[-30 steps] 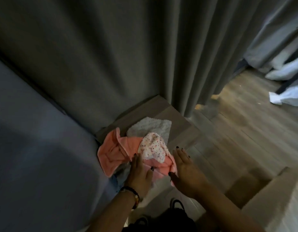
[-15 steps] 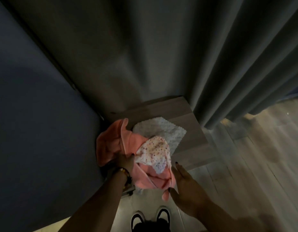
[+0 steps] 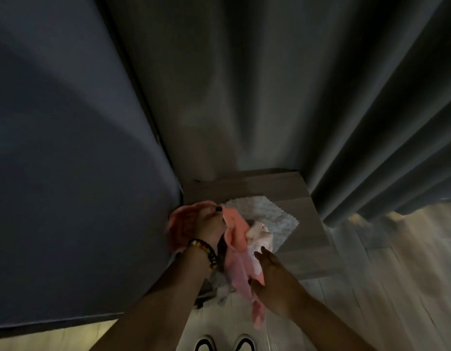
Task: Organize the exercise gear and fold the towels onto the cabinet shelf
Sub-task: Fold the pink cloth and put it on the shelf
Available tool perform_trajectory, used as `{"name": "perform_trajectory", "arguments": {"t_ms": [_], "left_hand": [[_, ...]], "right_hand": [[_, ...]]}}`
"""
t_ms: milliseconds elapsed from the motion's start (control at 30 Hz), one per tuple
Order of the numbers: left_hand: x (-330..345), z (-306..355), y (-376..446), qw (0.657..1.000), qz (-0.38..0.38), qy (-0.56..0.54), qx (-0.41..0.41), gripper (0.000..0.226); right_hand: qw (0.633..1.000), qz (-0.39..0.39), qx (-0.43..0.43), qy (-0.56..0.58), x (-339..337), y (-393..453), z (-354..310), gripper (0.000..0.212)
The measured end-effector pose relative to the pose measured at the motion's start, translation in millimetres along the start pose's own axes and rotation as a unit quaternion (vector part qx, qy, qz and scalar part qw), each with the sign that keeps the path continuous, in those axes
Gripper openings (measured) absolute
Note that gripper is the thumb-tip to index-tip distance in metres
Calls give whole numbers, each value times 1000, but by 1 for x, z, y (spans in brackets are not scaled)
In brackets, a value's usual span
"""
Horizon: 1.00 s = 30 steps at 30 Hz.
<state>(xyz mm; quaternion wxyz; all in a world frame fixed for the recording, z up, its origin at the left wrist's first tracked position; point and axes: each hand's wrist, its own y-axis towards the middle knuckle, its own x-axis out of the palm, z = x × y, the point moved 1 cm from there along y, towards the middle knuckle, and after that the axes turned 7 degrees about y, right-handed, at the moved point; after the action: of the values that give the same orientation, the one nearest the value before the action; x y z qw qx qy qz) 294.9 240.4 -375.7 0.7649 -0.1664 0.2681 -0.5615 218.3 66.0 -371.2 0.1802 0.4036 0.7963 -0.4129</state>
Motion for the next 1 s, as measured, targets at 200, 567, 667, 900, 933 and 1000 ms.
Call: {"name": "perform_trajectory", "arguments": {"t_ms": [200, 567, 667, 900, 933, 1000], "left_hand": [[-9, 70, -56, 971, -52, -222, 74, 16], [-15, 133, -149, 931, -66, -331, 138, 9], [-18, 127, -187, 923, -4, -343, 171, 29], [-55, 98, -246, 900, 93, -360, 226, 36], [-62, 95, -254, 905, 88, -341, 238, 39], [-74, 88, -268, 920, 99, -267, 268, 35]], "right_hand": [[997, 18, -41, 59, -27, 1, -33, 72], [954, 85, -197, 208, -100, 30, -47, 69], [932, 102, -266, 224, -120, 1, -79, 49], [903, 157, -346, 201, -130, -38, -121, 39], [897, 162, -358, 204, -130, -46, -127, 41], [887, 174, -369, 218, -129, -56, -140, 38]]}}
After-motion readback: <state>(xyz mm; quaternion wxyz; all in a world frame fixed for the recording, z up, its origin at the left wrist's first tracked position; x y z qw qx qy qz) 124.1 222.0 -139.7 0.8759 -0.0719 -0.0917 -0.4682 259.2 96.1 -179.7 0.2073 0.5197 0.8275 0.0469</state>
